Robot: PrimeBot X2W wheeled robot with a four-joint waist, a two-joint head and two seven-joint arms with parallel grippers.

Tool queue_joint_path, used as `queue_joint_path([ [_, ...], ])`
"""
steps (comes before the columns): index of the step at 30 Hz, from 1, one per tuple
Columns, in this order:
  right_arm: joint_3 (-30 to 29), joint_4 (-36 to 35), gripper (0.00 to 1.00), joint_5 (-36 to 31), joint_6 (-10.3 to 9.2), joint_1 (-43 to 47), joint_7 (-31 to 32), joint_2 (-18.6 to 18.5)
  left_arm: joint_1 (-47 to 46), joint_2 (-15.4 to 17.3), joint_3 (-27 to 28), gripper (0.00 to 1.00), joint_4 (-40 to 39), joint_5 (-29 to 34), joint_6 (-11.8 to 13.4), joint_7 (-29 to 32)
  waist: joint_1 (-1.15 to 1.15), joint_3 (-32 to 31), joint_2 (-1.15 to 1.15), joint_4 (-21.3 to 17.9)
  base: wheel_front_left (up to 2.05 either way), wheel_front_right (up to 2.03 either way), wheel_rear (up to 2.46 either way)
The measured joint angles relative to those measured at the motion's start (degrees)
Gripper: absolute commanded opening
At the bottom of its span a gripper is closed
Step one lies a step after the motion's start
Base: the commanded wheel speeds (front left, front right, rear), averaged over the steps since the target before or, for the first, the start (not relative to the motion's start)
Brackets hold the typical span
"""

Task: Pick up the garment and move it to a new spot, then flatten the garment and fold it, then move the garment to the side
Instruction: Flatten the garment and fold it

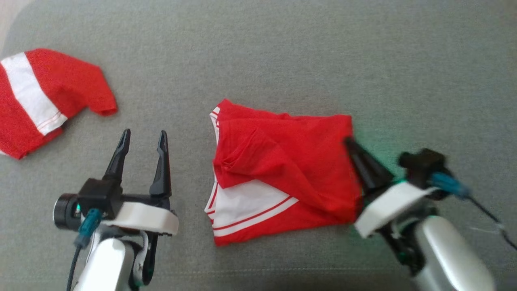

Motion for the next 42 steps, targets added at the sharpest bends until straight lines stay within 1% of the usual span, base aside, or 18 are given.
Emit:
queue_joint_path([
  [5, 8.76, 10.47, 0.0, 2.88, 0.0, -6.53, -2.87, 2.16, -1.54, -0.66, -0.19, 1.0, 0.29, -0.42, -0.01, -0.07, 0.0, 1.24, 0.0, 1.6, 0.0, 0.0, 0.0],
  [8, 13.19, 14.23, 0.0, 4.79, 0.0, -9.4, -4.71, 3.01, -2.11, -0.91, -0.3, 1.0, 0.65, -0.43, -0.03, -0.09, 0.0, 1.54, 0.0, 2.44, 0.0, 0.0, 0.0],
  [14, 23.13, 17.23, 0.0, 9.26, 0.0, -11.17, -5.54, 3.58, -2.1, -1.16, -0.24, 1.0, 1.27, -0.43, 0.0, -0.52, 0.0, 1.54, 0.0, 2.51, 0.0, 0.0, 0.0],
  [18, 29.56, 17.2, 0.0, 12.78, 0.0, -11.21, -5.53, 4.1, -2.1, -1.36, -0.31, 1.0, 1.42, -0.42, 0.0, -0.58, 0.0, 1.3, 0.0, 2.27, 0.0, 0.0, 0.0],
  [21, 32.52, 16.57, 0.0, 14.7, 0.0, -11.24, -5.5, 3.96, -2.1, -1.37, -0.31, 1.0, 1.46, -0.42, 0.0, -0.58, 0.0, 1.18, 0.0, 2.16, 0.0, 0.0, 0.0],
  [23, 33.0, 15.52, 0.0, 15.4, 0.0, -11.24, -6.09, 3.43, -2.1, -1.37, -0.3, 1.0, 1.49, -0.42, 0.0, -0.58, 0.0, 0.92, 0.0, 2.06, 0.0, 0.0, 0.0],
  [26, 30.91, 13.69, 0.0, 15.92, 0.0, -11.24, -8.62, 2.35, -2.05, -1.36, -0.2, 1.0, 1.75, -0.42, 0.02, -0.59, 0.0, 0.31, 0.0, 1.82, 0.0, 0.0, 0.0],
  [28, 27.93, 12.23, 0.0, 15.91, 0.0, -11.15, -9.95, 1.49, -1.87, -1.3, -0.08, 1.0, 1.94, -0.42, 0.08, -0.59, 0.0, -0.32, 0.0, 1.52, 0.0, 0.0, 0.0],
  [32, 18.78, 9.13, 0.0, 14.58, 0.0, -10.37, -11.43, -0.16, -0.49, -1.11, 0.11, 1.0, 2.03, -0.43, 0.58, -0.6, 0.0, -1.98, 0.0, 0.77, 0.0, 0.0, 0.0],
  [33, 18.78, 9.13, 0.0, 14.58, 0.0, -10.37, -11.43, -0.16, -0.49, -1.11, 0.11, 1.0, 2.03, -0.43, 0.58, -0.6, 0.0, -1.98, 0.0, 0.77, 0.0, 0.0, 0.0],
  [34, 15.81, 8.4, 0.44, 13.7, 0.0, -9.85, -11.5, -0.6, 0.17, -0.99, 0.18, 1.0, 2.03, -0.43, 0.59, -0.63, 0.0, -2.46, 0.0, 0.54, 0.0, 0.0, 0.0],
  [35, 12.66, 7.58, 1.0, 12.78, 0.0, -9.0, -11.63, -0.86, 0.79, -0.83, 0.2, 1.0, 2.03, -0.44, 0.59, -0.67, 0.0, -2.93, 0.0, 0.3, 0.0, 0.0, 0.0],
  [38, 3.82, 5.3, 1.0, 9.44, 0.0, -5.28, -11.51, -1.49, 2.08, -0.56, 0.29, 1.0, 2.0, -0.46, 0.69, -0.67, 0.0, -4.41, 0.0, -0.37, 0.0, 0.0, 0.0],
  [42, -5.43, 2.08, 1.0, 5.31, 0.0, -0.09, -9.36, -1.4, 3.11, 0.03, 0.4, 1.0, 1.68, -0.87, 1.07, -0.66, 0.0, -6.41, 0.0, -1.19, 0.0, 0.0, 0.0],
])
